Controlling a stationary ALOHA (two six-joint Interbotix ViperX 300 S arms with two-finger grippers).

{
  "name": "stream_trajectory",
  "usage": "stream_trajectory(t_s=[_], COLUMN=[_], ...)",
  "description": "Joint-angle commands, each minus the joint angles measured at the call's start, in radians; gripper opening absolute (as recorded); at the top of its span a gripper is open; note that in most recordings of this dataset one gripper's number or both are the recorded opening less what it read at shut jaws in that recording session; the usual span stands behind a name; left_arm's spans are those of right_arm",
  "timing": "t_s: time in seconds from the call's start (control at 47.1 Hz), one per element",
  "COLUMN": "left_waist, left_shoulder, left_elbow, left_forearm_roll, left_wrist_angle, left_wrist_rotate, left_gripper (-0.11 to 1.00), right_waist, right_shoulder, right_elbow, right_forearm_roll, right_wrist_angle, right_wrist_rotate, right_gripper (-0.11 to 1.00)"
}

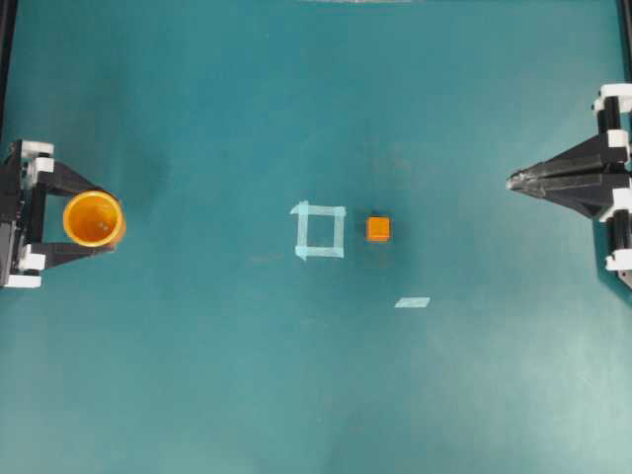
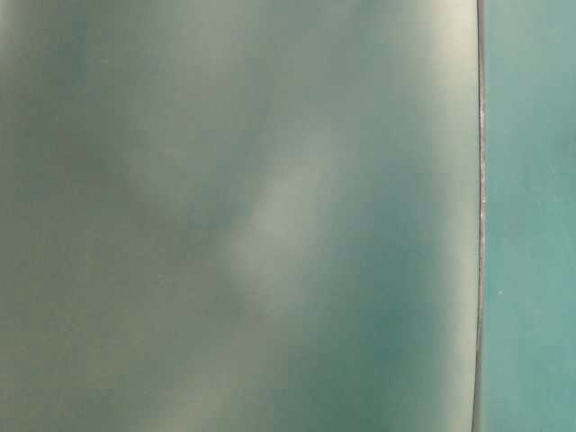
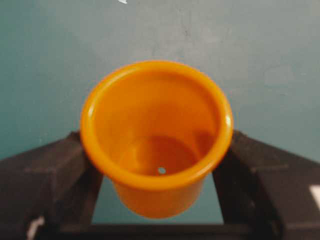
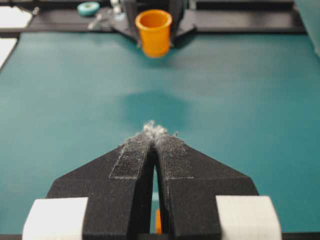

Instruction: Move the cup to the left with left arm.

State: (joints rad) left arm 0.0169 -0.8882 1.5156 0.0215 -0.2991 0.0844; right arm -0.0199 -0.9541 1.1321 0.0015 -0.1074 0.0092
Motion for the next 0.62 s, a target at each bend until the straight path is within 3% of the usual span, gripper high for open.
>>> stream_trajectory(t_s=[0.0,0.594], left_waist=[0.002,0.002], left_shoulder=[0.008,0.009], left_elbow=[-0.011,-0.011], left_forearm_roll=[-0.002,-0.002], left_wrist_angle=[-0.011,-0.011], left_wrist_rotate=[-0.002,-0.002], left_gripper=[0.62,0.62], right_waist=[0.000,-0.002], right_shoulder=[0.003,0.003], right_elbow=[-0.032,-0.032], right_forearm_roll=[0.003,0.003], right_wrist_angle=[-0.003,0.014], right_wrist_rotate=[0.000,0.002], right_gripper=[0.00,0.00])
